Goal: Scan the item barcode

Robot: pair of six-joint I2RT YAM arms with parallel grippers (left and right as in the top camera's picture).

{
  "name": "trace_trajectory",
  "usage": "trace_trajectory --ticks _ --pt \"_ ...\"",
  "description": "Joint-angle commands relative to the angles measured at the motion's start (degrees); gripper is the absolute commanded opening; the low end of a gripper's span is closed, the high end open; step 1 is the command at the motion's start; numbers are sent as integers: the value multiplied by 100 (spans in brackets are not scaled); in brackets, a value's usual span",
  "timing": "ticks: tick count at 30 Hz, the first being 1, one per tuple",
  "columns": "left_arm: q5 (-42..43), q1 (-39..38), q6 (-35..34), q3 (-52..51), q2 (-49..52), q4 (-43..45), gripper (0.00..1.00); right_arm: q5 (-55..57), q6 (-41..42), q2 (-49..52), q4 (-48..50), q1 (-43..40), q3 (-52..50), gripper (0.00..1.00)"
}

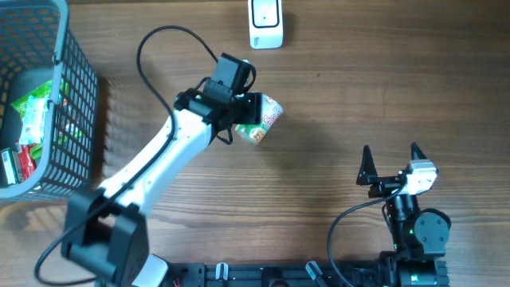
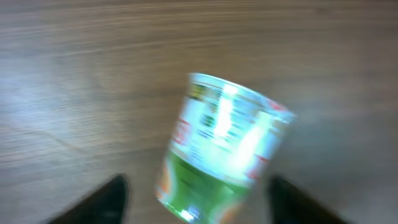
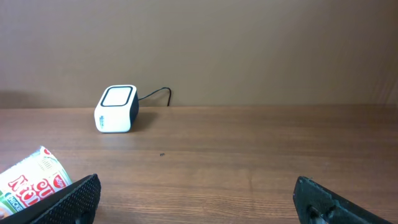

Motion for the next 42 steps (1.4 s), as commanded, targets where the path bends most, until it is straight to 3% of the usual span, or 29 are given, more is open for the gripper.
trace_trajectory --ticks 1,3,5,14,20,25,31,35,42 --pt "-890 295 -295 24 402 118 38 9 -48 -35 17 -17 -4 100" --pt "-789 481 -461 24 560 197 15 9 -48 -35 17 -17 -4 100" --pt "-378 621 -457 24 723 295 9 9 -50 -35 17 -17 -4 100" --pt "1698 684 330 26 1128 514 8 9 -48 -35 17 -17 -4 100" --pt "3045 682 345 26 1062 511 10 9 -48 -35 17 -17 -4 100" --pt "3493 560 343 26 1054 435 10 9 -50 -35 17 -17 -4 100" --pt "3493 361 343 26 844 479 18 9 -48 -35 17 -17 -4 100" --pt "3062 348 319 28 643 483 22 9 -50 -35 17 -17 -4 100" --pt "905 57 291 20 876 479 26 9 -50 -35 17 -17 -4 100"
